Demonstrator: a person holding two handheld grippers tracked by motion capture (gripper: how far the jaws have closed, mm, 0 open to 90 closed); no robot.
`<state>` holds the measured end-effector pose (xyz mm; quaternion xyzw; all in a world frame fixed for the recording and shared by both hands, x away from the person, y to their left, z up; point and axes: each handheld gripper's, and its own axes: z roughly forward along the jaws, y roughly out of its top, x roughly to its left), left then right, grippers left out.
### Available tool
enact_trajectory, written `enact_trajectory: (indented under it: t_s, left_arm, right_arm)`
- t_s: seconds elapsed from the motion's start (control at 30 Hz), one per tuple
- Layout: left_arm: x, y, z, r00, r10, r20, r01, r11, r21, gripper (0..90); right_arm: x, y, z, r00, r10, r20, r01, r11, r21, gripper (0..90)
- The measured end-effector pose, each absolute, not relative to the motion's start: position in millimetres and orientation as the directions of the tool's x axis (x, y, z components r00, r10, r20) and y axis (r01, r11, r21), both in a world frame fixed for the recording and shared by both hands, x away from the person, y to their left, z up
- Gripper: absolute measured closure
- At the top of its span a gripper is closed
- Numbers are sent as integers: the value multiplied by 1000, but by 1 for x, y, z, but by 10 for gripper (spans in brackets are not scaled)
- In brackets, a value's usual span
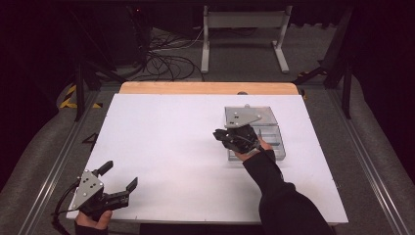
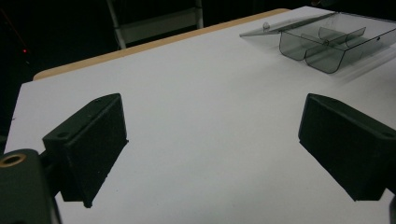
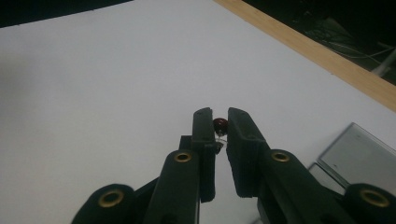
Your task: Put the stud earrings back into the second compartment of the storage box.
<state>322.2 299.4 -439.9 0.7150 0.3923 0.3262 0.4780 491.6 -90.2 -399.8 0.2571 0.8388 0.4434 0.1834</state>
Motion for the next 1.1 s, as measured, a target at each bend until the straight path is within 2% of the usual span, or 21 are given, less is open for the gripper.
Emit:
enact_trajectory:
  t_s: [0.47, 1.1]
  left_arm:
    - [322, 298, -440, 482, 871, 93, 251, -239, 938, 83]
    - [323, 297, -440, 484, 869, 101, 252, -248, 935, 83]
  right_arm:
    - [515, -152, -412, -695, 716, -63, 371, 432, 822, 820]
    - [543, -182, -446, -606, 793, -58, 524, 453, 721, 815]
